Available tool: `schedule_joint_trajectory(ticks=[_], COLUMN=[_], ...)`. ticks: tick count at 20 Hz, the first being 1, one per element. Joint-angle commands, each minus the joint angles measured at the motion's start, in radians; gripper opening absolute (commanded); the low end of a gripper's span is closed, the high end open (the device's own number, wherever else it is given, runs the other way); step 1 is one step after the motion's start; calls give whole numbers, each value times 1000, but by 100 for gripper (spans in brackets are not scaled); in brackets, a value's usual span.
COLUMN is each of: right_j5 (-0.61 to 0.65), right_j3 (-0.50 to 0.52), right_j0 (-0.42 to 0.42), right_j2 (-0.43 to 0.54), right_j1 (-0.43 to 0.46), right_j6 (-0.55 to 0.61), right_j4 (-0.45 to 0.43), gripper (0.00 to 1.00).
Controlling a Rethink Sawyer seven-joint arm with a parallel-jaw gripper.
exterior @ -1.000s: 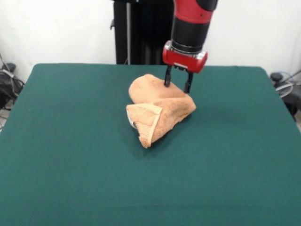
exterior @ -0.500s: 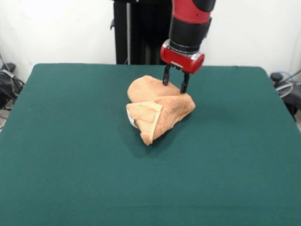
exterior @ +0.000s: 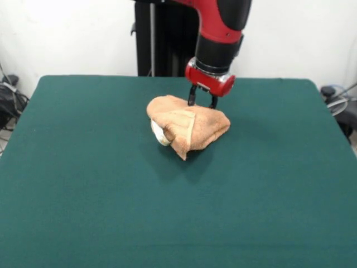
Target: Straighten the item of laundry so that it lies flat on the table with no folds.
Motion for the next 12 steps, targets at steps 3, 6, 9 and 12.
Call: schedule_joint_trajectory(ticks=[3,6,9,12], right_j5=[-7,19,42,72], right_j3=[-59,-50,-33,-18], right_j0=[32,49,74,93], right_j2=[55,43,30,21], right_j1=[26,-1,-36,-74], right_j6=[221,222,225,232], right_j4=[41,53,63,73], gripper=[100,100,100,100])
